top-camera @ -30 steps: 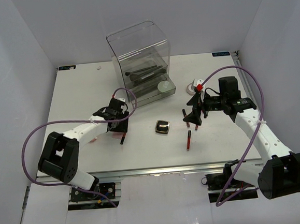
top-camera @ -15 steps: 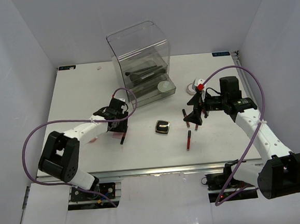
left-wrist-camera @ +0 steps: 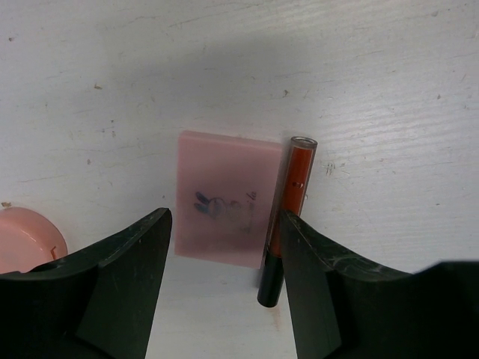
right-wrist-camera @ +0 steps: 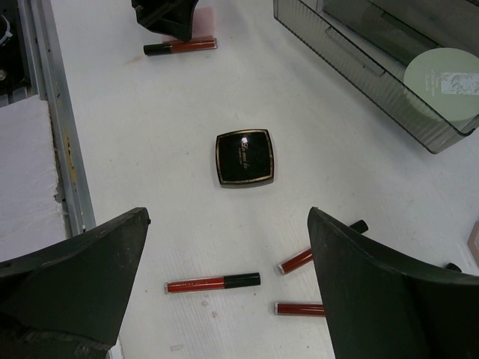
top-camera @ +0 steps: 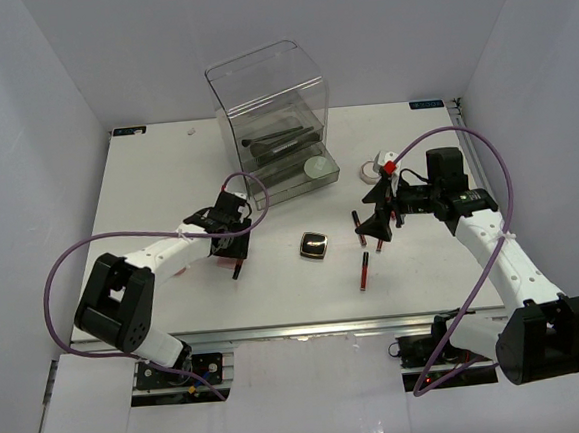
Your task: Organize the makeup
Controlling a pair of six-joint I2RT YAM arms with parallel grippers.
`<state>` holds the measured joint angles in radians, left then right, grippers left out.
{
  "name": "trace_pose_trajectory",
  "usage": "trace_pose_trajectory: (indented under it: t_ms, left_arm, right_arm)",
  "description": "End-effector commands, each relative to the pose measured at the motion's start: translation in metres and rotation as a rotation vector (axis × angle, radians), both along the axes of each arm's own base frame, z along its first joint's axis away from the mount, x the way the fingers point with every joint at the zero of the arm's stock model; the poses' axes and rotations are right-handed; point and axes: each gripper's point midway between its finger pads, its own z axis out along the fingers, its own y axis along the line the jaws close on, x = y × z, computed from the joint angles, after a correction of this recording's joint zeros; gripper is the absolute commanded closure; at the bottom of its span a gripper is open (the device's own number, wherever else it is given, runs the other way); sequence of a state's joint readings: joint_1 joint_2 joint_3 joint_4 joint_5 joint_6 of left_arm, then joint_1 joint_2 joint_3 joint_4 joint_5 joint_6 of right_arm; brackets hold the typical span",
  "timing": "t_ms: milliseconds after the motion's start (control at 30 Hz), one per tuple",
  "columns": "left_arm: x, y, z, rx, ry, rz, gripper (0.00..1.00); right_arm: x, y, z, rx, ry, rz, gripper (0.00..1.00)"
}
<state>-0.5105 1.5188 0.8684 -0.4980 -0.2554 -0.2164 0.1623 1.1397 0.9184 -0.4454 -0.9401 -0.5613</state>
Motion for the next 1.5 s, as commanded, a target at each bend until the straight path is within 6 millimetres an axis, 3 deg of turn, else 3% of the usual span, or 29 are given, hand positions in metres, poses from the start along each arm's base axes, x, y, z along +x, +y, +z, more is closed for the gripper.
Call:
trace_pose_trajectory:
  t_ms: [0, 400, 667, 1033, 1467]
  left_arm:
    - [0.006, -0.005, 0.007, 0.000, -0.014, 0.001, 0.30]
    - [0.006, -0.013, 0.021, -0.052, -0.048, -0.004, 0.30]
    - [0.011, -0.005, 0.035, -0.034, -0.105, 0.021, 0.29]
    - [0.012, 0.001, 0.016, 0.015, -0.051, 0.031, 0.30]
    - [0.008, -0.005, 0.001, 0.005, 0.011, 0.006, 0.32]
  right_arm:
    - [-0.003, 0.001, 0.006, 0.021, -0.016, 0.021, 0.07]
    - [-0.002, -0.001, 0.005, 0.024, -0.011, 0.019, 0.07]
    - [-0.003, -0.001, 0.005, 0.027, -0.010, 0.020, 0.07]
    - [-0.003, -0.002, 0.006, 0.031, -0.008, 0.018, 0.07]
    - [-0.003, -0.003, 0.006, 0.033, -0.008, 0.016, 0.07]
